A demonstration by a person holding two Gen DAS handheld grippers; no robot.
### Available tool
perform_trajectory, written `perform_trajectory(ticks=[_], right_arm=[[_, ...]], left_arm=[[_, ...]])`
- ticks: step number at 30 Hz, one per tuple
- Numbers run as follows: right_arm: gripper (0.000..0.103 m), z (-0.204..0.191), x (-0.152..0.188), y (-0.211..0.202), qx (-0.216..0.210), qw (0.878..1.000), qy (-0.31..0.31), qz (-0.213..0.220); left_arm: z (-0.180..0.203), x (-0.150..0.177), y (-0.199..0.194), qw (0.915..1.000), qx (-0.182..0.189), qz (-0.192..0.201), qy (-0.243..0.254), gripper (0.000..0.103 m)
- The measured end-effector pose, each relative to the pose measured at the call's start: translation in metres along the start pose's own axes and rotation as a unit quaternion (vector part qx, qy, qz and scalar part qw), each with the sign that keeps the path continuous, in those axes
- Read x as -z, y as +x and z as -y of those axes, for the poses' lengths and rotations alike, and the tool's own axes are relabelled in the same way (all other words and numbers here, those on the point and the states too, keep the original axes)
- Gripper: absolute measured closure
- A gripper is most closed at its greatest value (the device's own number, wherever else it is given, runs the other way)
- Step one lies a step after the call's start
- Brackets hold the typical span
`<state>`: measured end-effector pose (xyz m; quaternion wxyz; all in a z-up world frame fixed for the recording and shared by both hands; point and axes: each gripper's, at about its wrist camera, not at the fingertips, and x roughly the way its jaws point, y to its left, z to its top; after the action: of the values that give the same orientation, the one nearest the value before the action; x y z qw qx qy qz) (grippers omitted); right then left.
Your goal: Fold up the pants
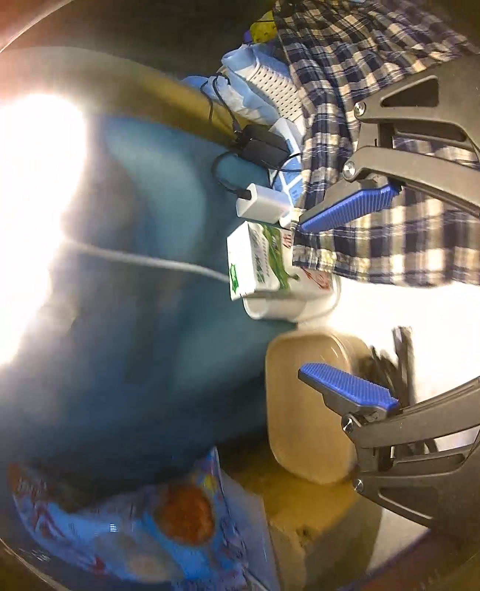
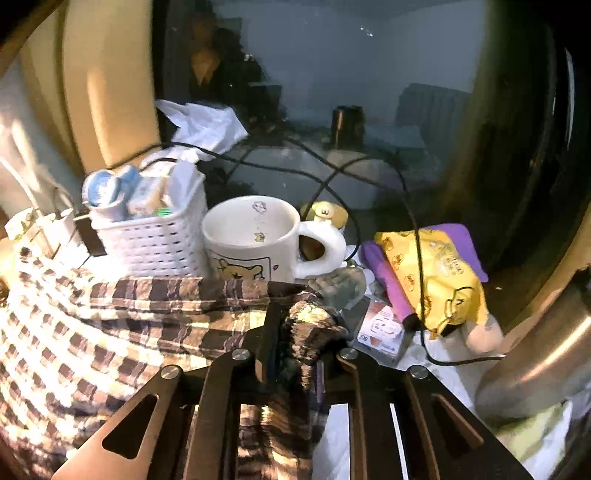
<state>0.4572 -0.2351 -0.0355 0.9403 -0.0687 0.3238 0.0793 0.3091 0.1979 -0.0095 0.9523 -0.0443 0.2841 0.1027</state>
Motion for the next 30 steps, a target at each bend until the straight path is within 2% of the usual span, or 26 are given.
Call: perform_trajectory(ticks=[2,3,4,6,10,15,23,25,26,27,30], right_arm=[[0.07,-0.002,0.003,-0.011,-0.003,1.0,-0.007,0.001],[0.051,-0.003,0.007,-0.019,-0.007,1.0,-0.01,0.004],[0.028,-0.003,0.009,-0.025,-0.007,1.0,-0.012,0.008],[0.015,-0.003,0.016,-0.041,-0.001,1.0,-0.014,0.026],[0.015,0.01,0.024,-0.064,0.014,0.999,-0.007,0.034],[0.015,0.018,0.041,-0.089,0.006,0.999,0.0,0.035],[0.016,0.026,0.095,-0.115,-0.025,1.0,0.0,-0.004],[0.03,0.028,0.111,-0.12,-0.03,0.999,-0.002,-0.015],[0.041,0.029,0.119,-0.122,-0.03,0.999,-0.006,-0.024],[0.046,0.031,0.126,-0.124,-0.029,0.999,-0.01,-0.032],[0.048,0.033,0.145,-0.125,-0.032,0.998,-0.019,-0.047]], left_arm=[[-0.004,0.008,-0.013,1.0,0.004,-0.003,-0.002,0.029],[-0.006,0.013,-0.021,1.0,0.006,-0.006,-0.002,0.029],[-0.007,0.018,-0.028,0.9999,0.009,-0.01,-0.002,0.029],[-0.006,0.031,-0.041,0.9997,0.013,-0.019,0.002,0.029],[-0.003,0.061,-0.064,0.9987,0.024,-0.045,0.006,0.029],[-0.002,0.095,-0.089,0.9965,0.034,-0.075,-0.01,0.029],[0.004,0.148,-0.116,0.9892,0.071,-0.12,-0.047,0.029],[0.01,0.158,-0.122,0.9879,0.078,-0.126,-0.046,0.029],[0.013,0.162,-0.125,0.9875,0.08,-0.128,-0.045,0.029],[0.015,0.166,-0.126,0.987,0.082,-0.131,-0.043,0.029],[0.022,0.177,-0.124,0.9845,0.088,-0.148,-0.035,0.029]])
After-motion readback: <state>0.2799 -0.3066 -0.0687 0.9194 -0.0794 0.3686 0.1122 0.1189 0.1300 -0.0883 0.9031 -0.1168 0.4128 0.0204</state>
